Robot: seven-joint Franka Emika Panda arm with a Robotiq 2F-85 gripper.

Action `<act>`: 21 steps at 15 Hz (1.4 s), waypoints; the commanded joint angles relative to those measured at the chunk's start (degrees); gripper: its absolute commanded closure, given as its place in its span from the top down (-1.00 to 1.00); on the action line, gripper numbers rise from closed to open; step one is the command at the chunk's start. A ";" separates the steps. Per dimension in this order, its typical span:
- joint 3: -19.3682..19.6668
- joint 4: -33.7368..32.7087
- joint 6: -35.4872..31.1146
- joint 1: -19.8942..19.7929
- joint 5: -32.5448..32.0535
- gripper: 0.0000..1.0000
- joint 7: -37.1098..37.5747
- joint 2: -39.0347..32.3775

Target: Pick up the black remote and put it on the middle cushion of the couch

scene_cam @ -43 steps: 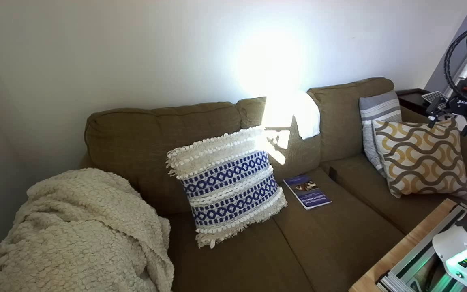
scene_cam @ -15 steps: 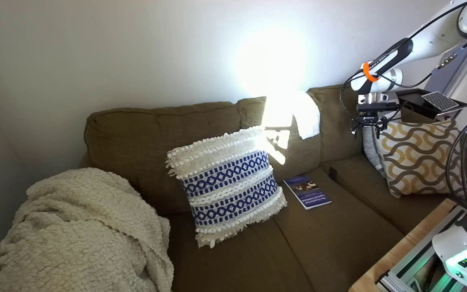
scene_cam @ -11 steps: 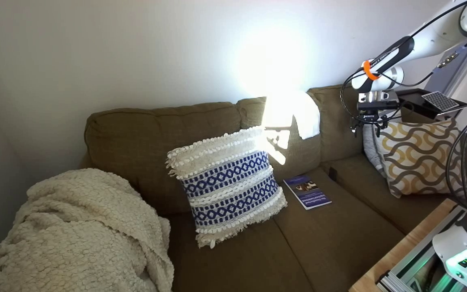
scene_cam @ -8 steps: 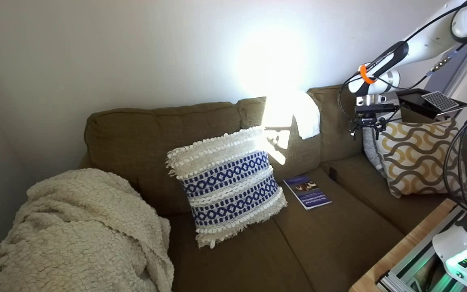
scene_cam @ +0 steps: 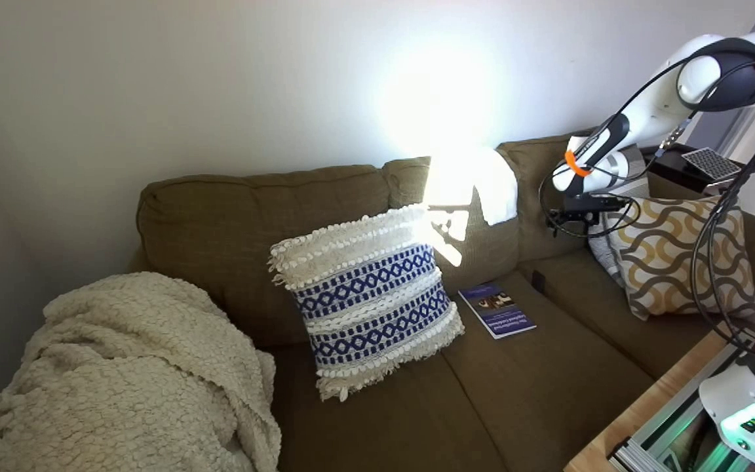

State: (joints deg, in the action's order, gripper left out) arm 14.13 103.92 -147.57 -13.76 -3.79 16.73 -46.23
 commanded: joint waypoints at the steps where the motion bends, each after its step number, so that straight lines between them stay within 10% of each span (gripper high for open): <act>1: -2.44 -4.83 -6.44 -3.00 2.66 1.00 -6.81 -6.50; 12: -2.52 -7.36 -5.53 -2.36 5.89 1.00 -8.18 -9.26; 21: -2.56 -28.55 4.13 -3.64 3.30 1.00 -14.07 -25.09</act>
State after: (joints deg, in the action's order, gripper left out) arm 11.75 84.79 -148.51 -16.50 0.32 4.75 -64.47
